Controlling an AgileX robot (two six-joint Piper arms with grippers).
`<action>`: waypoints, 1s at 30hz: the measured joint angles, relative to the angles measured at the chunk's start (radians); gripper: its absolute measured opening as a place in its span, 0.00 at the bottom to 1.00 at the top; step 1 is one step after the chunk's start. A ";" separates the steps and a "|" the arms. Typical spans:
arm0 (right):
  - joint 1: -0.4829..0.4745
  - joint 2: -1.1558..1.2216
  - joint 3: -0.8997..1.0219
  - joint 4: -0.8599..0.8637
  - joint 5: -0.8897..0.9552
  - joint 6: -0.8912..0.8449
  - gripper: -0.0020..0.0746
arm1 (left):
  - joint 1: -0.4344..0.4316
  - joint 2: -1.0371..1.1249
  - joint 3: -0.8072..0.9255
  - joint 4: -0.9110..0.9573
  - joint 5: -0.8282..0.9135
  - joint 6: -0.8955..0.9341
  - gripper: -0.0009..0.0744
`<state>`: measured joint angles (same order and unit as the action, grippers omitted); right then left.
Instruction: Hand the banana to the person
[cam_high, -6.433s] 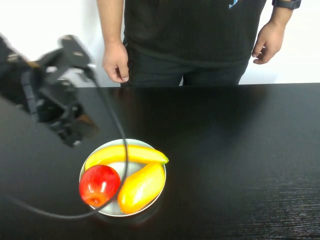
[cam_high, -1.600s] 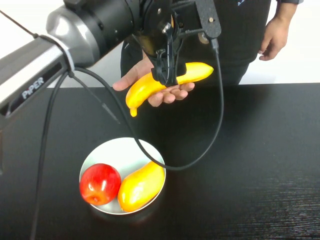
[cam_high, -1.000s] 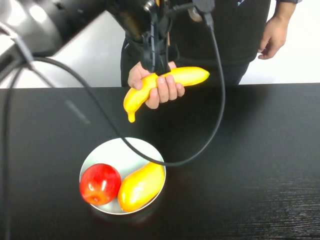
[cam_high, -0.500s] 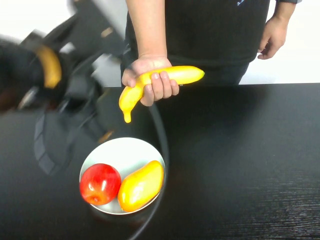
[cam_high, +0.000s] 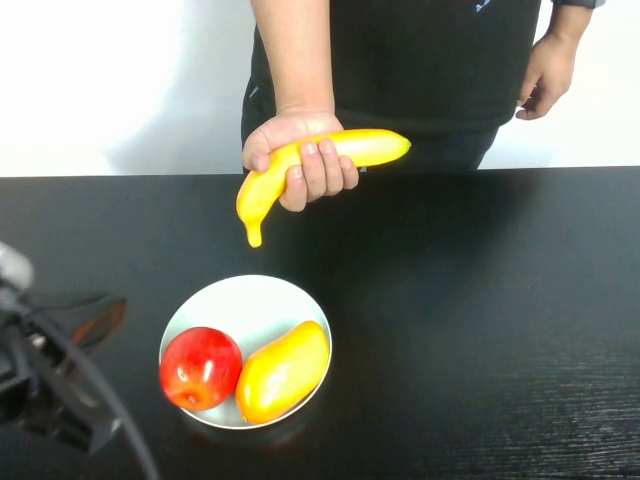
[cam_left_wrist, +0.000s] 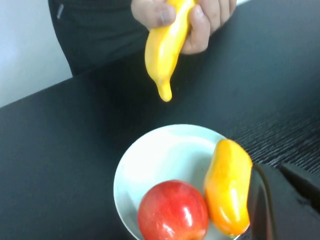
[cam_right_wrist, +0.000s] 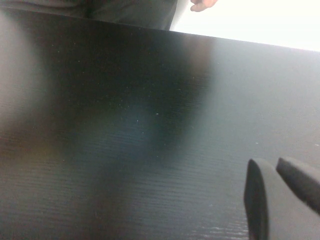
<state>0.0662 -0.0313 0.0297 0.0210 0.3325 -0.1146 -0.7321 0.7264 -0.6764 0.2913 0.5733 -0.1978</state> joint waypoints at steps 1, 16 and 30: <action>0.000 0.000 0.000 0.000 0.000 0.000 0.02 | 0.000 -0.015 0.008 0.000 -0.002 -0.008 0.01; 0.000 0.000 0.000 0.000 0.000 0.000 0.02 | 0.072 -0.182 0.289 -0.129 -0.515 0.198 0.01; 0.000 0.000 0.000 0.000 0.000 0.000 0.02 | 0.502 -0.720 0.642 -0.204 -0.673 0.247 0.01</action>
<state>0.0662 -0.0313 0.0297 0.0210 0.3325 -0.1146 -0.2305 0.0060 -0.0344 0.0872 -0.0997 0.0496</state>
